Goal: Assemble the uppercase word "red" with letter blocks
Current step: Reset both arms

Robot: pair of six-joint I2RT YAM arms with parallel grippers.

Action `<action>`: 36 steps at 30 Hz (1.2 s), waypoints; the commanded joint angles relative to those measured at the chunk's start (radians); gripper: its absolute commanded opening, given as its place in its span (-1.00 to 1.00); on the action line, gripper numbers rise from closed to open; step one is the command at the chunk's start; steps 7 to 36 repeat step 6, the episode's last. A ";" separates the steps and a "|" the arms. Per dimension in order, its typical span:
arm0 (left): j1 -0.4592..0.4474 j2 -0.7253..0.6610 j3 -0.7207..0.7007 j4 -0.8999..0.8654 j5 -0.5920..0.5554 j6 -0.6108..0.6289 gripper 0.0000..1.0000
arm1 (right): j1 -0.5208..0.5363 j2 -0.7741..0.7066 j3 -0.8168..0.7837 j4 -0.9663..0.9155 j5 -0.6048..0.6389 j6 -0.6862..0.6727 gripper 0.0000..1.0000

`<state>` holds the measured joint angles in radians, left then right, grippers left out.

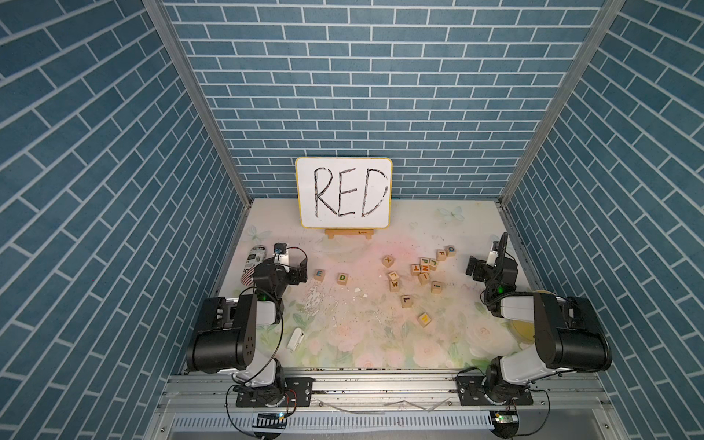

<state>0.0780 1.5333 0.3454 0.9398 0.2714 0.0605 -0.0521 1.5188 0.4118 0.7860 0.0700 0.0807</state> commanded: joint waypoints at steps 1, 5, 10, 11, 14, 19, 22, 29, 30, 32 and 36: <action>-0.004 0.002 0.012 -0.004 0.007 0.008 0.99 | 0.005 0.009 -0.010 0.035 -0.011 -0.018 0.98; -0.036 -0.002 0.034 -0.055 -0.066 0.026 0.99 | 0.004 0.008 -0.009 0.038 -0.010 -0.018 0.98; -0.055 -0.005 0.038 -0.070 -0.100 0.034 0.99 | 0.004 0.008 -0.010 0.035 -0.011 -0.018 0.98; -0.055 -0.005 0.038 -0.070 -0.100 0.034 0.99 | 0.004 0.008 -0.010 0.035 -0.011 -0.018 0.98; -0.055 -0.005 0.038 -0.070 -0.100 0.034 0.99 | 0.004 0.008 -0.010 0.035 -0.011 -0.018 0.98; -0.055 -0.005 0.038 -0.070 -0.100 0.034 0.99 | 0.004 0.008 -0.010 0.035 -0.011 -0.018 0.98; -0.055 -0.005 0.038 -0.070 -0.100 0.034 0.99 | 0.004 0.008 -0.010 0.035 -0.011 -0.018 0.98; -0.055 -0.005 0.038 -0.070 -0.100 0.034 0.99 | 0.004 0.008 -0.010 0.035 -0.011 -0.018 0.98; -0.055 -0.005 0.038 -0.070 -0.100 0.034 0.99 | 0.004 0.008 -0.010 0.035 -0.011 -0.018 0.98; -0.055 -0.005 0.038 -0.070 -0.100 0.034 0.99 | 0.004 0.008 -0.010 0.035 -0.011 -0.018 0.98; -0.055 -0.005 0.038 -0.070 -0.100 0.034 0.99 | 0.004 0.008 -0.010 0.035 -0.011 -0.018 0.98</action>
